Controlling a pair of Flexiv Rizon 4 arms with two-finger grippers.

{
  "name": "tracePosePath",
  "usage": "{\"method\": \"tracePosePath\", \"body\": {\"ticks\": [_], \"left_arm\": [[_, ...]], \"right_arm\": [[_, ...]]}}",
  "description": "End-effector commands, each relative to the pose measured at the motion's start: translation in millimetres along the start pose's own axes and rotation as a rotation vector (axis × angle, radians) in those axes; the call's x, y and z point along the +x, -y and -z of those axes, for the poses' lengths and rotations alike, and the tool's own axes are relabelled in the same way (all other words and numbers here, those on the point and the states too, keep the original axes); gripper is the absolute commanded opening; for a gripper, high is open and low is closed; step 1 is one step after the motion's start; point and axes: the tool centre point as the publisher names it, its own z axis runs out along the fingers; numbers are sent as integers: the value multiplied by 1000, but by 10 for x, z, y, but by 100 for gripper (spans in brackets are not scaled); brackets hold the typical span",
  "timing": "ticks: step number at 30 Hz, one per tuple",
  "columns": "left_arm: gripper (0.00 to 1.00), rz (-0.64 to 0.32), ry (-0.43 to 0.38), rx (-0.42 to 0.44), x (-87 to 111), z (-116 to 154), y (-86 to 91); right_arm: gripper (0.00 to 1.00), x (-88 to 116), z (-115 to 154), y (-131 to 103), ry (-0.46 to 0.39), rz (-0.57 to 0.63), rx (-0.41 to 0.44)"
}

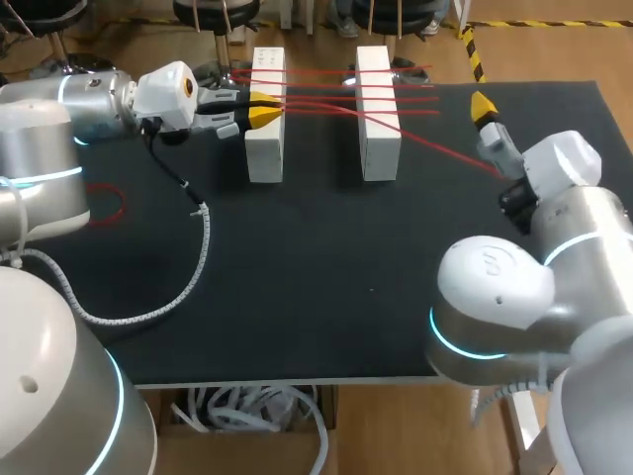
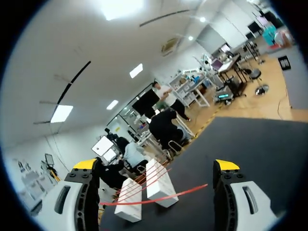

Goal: Grab the tape and strap the tape.

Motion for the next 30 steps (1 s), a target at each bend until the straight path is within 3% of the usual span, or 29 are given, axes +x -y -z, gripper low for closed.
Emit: {"method": "tracePosePath", "body": {"ticks": [1, 14, 15, 18, 25, 30], "left_arm": [[0, -1, -2, 2, -3, 4, -9], [0, -1, -2, 2, -3, 4, -9], [0, -1, -2, 2, -3, 4, -9], [0, -1, -2, 2, -3, 4, -9], [0, -1, -2, 2, -3, 4, -9], [0, -1, -2, 2, -3, 4, -9]], "right_arm": [[100, -98, -4, -98, -29, -57, 184], [100, -98, -4, -98, -29, -57, 184], [100, -115, 8, -52, -3, -117, 169], [100, -151, 13, 71, 30, -238, 93], [100, -89, 53, 283, -39, -400, -185], [100, -92, 9, 419, 23, -438, -261]]}}
